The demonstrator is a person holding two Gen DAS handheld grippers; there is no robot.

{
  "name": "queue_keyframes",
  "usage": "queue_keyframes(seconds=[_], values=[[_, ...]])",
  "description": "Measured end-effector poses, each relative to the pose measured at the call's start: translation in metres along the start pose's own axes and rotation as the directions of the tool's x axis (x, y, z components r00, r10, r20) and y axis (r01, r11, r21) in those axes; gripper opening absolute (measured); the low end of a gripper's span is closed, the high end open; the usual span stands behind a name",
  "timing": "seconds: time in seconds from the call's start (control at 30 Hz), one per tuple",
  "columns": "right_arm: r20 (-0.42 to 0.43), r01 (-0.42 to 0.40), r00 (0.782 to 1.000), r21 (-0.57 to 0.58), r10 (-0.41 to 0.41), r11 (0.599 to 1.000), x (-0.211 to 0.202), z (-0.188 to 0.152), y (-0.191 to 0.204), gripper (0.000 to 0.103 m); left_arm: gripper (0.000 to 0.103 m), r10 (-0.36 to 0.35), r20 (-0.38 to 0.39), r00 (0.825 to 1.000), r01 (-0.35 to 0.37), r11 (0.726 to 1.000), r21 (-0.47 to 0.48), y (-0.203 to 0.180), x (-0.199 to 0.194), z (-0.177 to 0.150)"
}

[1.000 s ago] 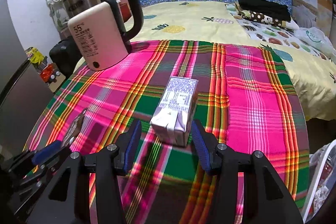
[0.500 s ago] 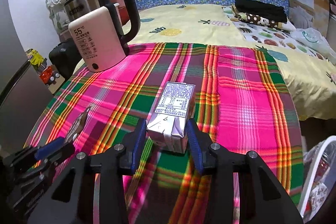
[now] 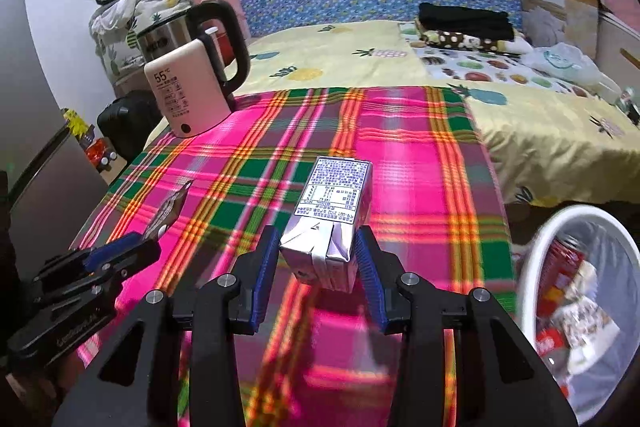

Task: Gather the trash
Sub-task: 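Drop the coffee packet into the white bin with the left tool while the right drops the milk box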

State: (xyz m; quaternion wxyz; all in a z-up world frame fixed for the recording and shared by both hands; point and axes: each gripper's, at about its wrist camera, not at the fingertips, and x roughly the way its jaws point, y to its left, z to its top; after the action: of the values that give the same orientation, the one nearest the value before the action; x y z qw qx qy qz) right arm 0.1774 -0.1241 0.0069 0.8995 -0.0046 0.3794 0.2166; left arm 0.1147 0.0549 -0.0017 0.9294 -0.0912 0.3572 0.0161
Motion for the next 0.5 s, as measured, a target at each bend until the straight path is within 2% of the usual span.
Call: queue_keyframes(seconds=[0.5], values=[[0.052, 0.087, 0.994, 0.098, -0.092, 0.991, -0.044, -0.026, -0.044, 0.041, 0.025, -0.115, -0.030, 0.993, 0.117, 0.989, 0.090, -0.068, -0.005, -0.005]])
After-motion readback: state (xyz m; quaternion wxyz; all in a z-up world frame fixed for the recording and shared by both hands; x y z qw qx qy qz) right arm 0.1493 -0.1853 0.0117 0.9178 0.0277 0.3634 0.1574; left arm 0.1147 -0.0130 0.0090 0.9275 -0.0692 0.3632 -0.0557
